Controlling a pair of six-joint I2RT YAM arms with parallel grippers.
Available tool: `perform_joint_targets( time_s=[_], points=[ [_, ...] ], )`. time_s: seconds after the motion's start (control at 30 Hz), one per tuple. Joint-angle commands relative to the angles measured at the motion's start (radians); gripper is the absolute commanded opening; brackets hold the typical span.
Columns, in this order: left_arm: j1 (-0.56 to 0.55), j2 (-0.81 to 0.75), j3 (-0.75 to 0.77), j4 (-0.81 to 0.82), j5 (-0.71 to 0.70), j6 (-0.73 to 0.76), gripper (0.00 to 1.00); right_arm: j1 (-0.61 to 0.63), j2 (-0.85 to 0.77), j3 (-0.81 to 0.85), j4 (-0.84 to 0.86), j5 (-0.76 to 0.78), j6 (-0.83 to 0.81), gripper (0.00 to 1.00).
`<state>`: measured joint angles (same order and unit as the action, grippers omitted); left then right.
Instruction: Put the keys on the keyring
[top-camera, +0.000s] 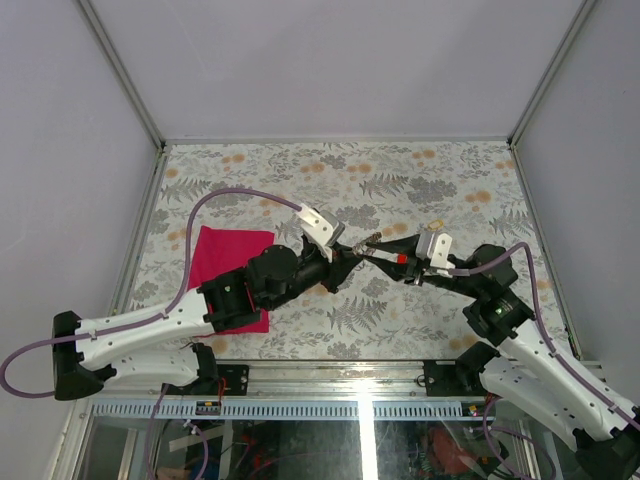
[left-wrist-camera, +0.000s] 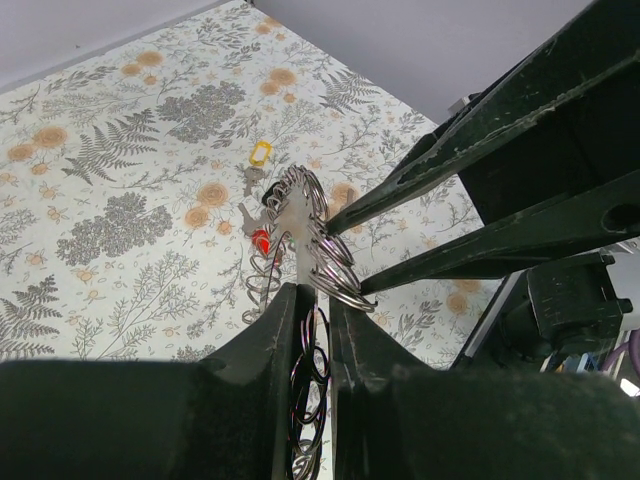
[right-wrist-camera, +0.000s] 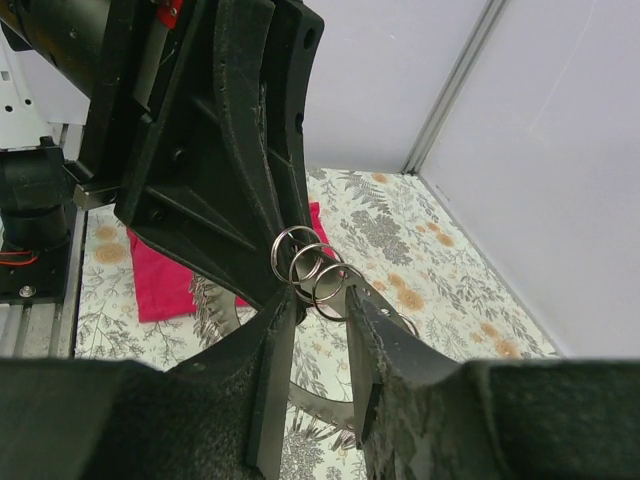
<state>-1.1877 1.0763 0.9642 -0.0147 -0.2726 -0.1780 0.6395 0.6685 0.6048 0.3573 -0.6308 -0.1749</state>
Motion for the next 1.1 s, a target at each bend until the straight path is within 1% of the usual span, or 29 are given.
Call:
perform_joint_targets(
  time_s=[0.0,0.2,0.4,0.7,0.77,0.9,1.0,1.03,1.07],
  points=[
    [0.003,0.003,0.035,0.05,0.001,0.006,0.0,0.011,0.009,0.04,0.077,0.002,0.004,0.34],
    [0.005,0.002,0.036,0.047,0.007,0.009,0.0,0.011,0.022,0.037,0.073,0.043,0.0,0.33],
    [0.004,-0.001,0.032,0.042,0.007,0.006,0.0,0.01,0.018,0.034,0.071,0.086,-0.004,0.23],
    [0.004,0.001,0.037,0.039,0.006,0.005,0.0,0.011,0.007,0.031,0.065,0.11,0.008,0.15],
    [0.005,0.0,0.037,0.038,0.006,0.005,0.0,0.011,0.008,0.03,0.065,0.111,0.014,0.11],
    [0.004,-0.002,0.036,0.037,0.002,0.005,0.0,0.011,0.012,0.04,0.049,0.101,0.028,0.0],
    [0.004,-0.008,0.033,0.035,-0.001,0.002,0.01,0.012,0.009,0.047,0.028,0.099,0.043,0.0],
    [0.004,-0.012,0.031,0.034,-0.003,0.001,0.02,0.012,0.007,0.048,0.022,0.098,0.052,0.0],
    [0.004,-0.016,0.027,0.033,-0.002,0.0,0.06,0.011,0.004,0.047,0.019,0.095,0.059,0.0]
  ],
)
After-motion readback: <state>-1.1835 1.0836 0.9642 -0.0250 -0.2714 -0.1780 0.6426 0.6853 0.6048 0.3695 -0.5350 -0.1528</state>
